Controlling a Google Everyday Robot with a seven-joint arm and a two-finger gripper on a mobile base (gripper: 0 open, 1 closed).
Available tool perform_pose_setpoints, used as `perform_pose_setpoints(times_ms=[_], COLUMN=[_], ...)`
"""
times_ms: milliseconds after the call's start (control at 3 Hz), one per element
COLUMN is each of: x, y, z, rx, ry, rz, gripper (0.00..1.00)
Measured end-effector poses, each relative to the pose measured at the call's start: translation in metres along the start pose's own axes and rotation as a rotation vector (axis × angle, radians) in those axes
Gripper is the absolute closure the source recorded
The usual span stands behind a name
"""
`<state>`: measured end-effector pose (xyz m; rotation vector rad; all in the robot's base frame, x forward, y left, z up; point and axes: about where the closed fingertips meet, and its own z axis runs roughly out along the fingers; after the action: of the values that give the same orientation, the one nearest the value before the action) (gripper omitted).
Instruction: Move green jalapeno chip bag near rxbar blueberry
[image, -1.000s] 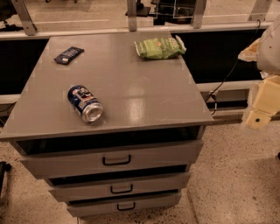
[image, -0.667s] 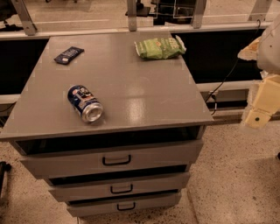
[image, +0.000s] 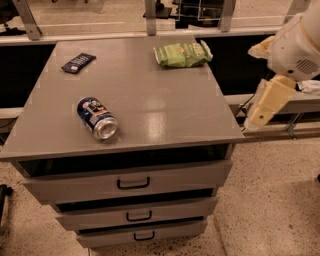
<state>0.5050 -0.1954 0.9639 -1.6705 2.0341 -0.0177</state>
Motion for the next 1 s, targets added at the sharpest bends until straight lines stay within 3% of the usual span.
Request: perform_pose_setpoints(times_ms=[333,667,1000], x=[-0.025,-0.058,-0.058], y=[-0.058,-0.122,-0.122], z=[0.037,0.055,0.055], rx=[0.068,0.151,0.151], ry=[-0.137,-0.285,-0.285], rz=[-0.013,-0.026,-0.026], gripper=[0.00,0.00,0.00])
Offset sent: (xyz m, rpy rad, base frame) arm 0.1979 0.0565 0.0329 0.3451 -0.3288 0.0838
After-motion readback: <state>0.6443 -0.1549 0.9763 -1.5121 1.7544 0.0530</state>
